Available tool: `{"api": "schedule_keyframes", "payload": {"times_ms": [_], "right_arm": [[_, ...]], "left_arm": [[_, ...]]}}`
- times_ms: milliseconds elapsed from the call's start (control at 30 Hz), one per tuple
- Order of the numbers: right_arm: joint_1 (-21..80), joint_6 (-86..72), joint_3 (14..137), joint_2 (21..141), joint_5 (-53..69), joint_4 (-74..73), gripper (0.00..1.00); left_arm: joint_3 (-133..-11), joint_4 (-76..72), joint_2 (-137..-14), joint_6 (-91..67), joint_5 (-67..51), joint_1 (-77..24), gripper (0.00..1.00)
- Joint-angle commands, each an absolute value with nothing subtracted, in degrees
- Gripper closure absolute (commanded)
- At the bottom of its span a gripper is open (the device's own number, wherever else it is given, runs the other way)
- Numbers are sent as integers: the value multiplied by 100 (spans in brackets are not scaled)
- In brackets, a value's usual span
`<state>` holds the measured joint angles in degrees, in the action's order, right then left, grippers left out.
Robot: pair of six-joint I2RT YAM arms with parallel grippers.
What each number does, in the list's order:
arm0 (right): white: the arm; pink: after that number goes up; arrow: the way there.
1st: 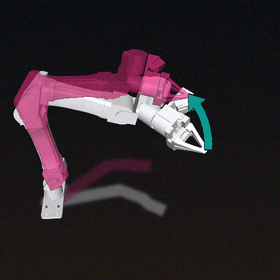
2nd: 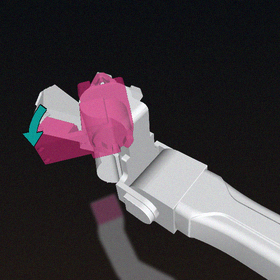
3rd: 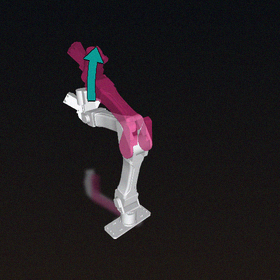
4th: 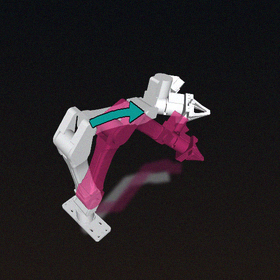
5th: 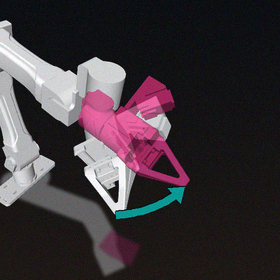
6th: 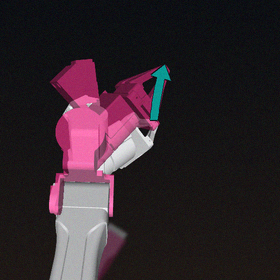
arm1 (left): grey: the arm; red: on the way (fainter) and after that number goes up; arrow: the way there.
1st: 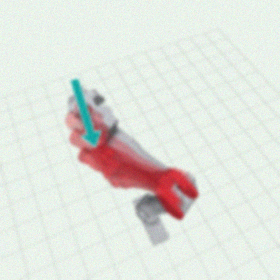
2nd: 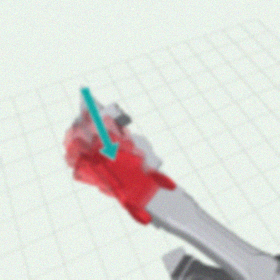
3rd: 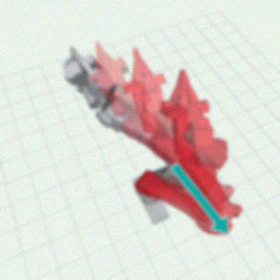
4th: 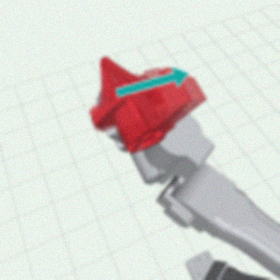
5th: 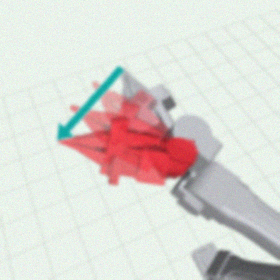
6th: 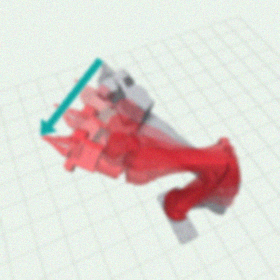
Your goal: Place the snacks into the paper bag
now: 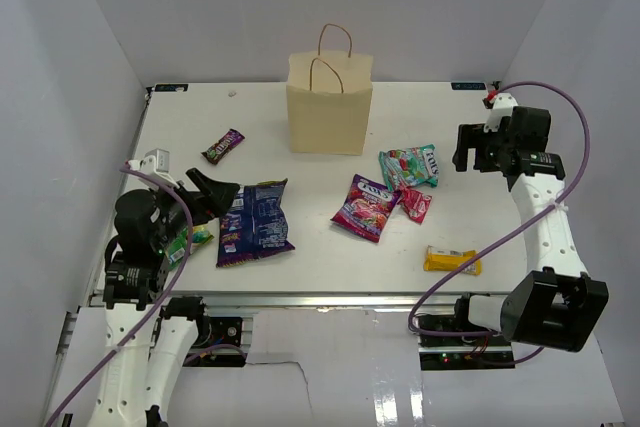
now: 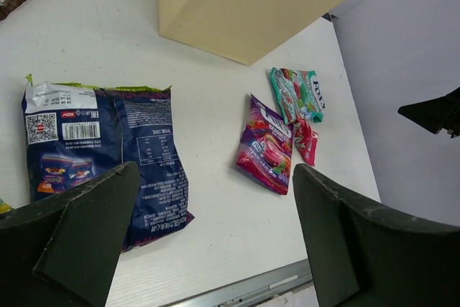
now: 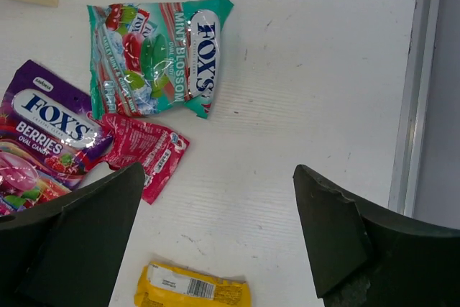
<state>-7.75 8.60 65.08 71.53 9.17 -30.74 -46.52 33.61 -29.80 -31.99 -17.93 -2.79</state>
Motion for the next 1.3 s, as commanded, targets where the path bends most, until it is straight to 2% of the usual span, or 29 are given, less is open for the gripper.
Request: {"api": "schedule_keyframes", "payload": {"times_ms": [0,100,133,233,367,567,700,867,1033,1267], "right_arm": [[-756,1694,6539,6830,1650,-3164,10],[-651,3095,6609,6706,2868,-3663,10],[-537,3285,6635,6689,2944,-3943,10],[-80,3533,6785,6828,2769,-4332,10],[-9,3543,6979,7452,2481,-5062,10],[-228,2263,6408,7769,2646,-4317,10],[-255,1347,6171,8417,2751,-3484,9],[-264,512,6529,9430,2400,-2708,7],[-255,448,6846,9913,1478,-2224,6],[-255,624,6679,10054,1546,-1749,6]], "left_arm": [[-4571,3006,-3050,-3348,-1986,-255,2],[-4509,2795,-3076,-3489,-2083,-255,2],[-4474,2751,-3102,-3524,-2144,-246,2],[-4421,2611,-3225,-3630,-2258,-255,2],[-4255,2383,-3305,-3762,-2460,-255,2],[-3649,1786,-3331,-3998,-2645,-255,2],[-3560,1530,-3612,-4166,-2812,-255,2],[-3490,1503,-3788,-4201,-2935,-255,2],[-3358,1512,-3595,-4359,-2786,-264,2],[-3401,1512,-3656,-4412,-2707,-255,2]]}}
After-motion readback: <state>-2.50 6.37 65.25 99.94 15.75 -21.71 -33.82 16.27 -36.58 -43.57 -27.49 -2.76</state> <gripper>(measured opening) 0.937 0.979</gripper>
